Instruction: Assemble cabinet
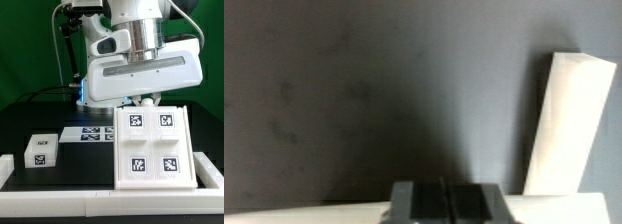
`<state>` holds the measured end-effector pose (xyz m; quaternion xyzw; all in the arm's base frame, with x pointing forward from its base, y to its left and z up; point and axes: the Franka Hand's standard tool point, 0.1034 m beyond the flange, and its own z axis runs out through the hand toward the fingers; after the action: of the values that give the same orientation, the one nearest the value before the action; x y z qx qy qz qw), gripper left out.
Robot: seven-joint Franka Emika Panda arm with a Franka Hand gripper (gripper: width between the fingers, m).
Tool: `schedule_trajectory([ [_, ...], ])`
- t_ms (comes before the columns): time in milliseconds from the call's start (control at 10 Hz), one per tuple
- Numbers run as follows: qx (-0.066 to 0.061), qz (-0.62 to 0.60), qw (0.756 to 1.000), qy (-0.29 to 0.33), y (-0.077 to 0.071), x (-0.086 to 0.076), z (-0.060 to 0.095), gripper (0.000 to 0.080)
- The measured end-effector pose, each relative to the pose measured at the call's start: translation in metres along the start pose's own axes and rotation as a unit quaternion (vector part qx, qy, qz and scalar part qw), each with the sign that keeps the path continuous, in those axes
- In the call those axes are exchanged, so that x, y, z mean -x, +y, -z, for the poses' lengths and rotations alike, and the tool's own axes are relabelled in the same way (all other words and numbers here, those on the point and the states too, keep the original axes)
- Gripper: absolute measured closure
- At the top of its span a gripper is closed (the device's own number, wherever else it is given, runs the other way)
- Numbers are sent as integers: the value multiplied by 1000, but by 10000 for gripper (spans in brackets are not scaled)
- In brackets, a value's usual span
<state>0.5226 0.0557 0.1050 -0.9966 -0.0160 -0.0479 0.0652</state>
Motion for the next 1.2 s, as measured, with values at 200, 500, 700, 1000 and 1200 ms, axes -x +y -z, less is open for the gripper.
schedule_trajectory([
  [200,-2,2,1000,-7,-3,-3,15,797],
  [500,-6,4,1000,-8,-6,-20,30,797],
  [700,-6,4,1000,-8,-6,-20,29,797],
  [1000,-6,5,1000,-9,-6,-20,30,797],
  [1200,-6,5,1000,-9,-6,-20,30,785],
])
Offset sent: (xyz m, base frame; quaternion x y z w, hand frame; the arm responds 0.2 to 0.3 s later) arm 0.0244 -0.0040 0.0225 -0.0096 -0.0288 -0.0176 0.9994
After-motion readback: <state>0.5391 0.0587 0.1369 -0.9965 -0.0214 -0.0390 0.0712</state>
